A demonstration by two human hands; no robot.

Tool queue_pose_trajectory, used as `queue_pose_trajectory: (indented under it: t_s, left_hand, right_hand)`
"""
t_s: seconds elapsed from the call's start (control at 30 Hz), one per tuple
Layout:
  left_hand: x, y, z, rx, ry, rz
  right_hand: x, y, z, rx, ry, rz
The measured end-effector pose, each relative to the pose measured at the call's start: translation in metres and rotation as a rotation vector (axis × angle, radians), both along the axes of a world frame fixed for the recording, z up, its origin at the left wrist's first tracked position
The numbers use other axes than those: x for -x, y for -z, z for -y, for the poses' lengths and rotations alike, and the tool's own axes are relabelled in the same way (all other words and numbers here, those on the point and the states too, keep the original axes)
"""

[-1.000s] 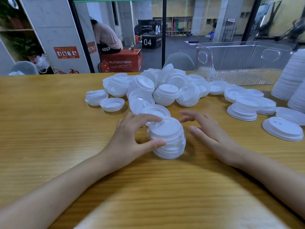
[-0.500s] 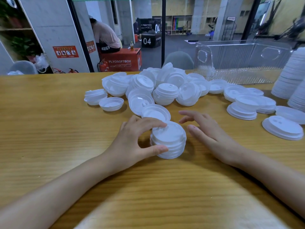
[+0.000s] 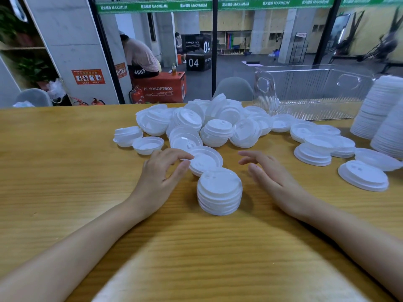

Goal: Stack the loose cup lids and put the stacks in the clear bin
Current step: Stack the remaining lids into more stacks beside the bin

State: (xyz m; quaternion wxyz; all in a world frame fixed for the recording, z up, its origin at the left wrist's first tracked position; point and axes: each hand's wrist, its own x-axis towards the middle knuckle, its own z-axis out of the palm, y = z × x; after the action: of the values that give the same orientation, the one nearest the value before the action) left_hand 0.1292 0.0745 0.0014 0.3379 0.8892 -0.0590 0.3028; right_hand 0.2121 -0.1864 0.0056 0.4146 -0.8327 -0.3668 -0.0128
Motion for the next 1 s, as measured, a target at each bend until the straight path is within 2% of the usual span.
queue_pose_trajectory:
  t_s: [0.13, 0.33, 0.53, 0.63, 0.73, 1.0]
  left_hand:
    - [-0.008, -0.002, -0.006, -0.122, -0.032, 0.061]
    - [-0.048, -0.023, -0.021, -0.359, -0.149, 0.068]
    - [-0.108, -0.040, -0.020, -0.520, -0.284, -0.072]
    - [-0.134, -0.041, -0.021, -0.651, -0.284, -0.182]
    - [-0.144, -0.041, -0.025, -0.701, -0.264, -0.306]
    - [-0.102, -0.022, -0.043, -0.737, -0.167, -0.283]
  right_hand:
    - [-0.008, 0.000, -0.002, 0.012, 0.064, 0.072]
    - [-0.050, -0.025, -0.035, 0.202, 0.170, 0.290]
    - [-0.092, -0.037, -0.081, 0.379, 0.189, 0.402]
    - [-0.107, -0.036, -0.098, 0.437, 0.182, 0.429]
    - [-0.118, -0.031, -0.104, 0.502, 0.135, 0.428]
    - [-0.101, -0.016, -0.066, 0.410, -0.019, 0.435]
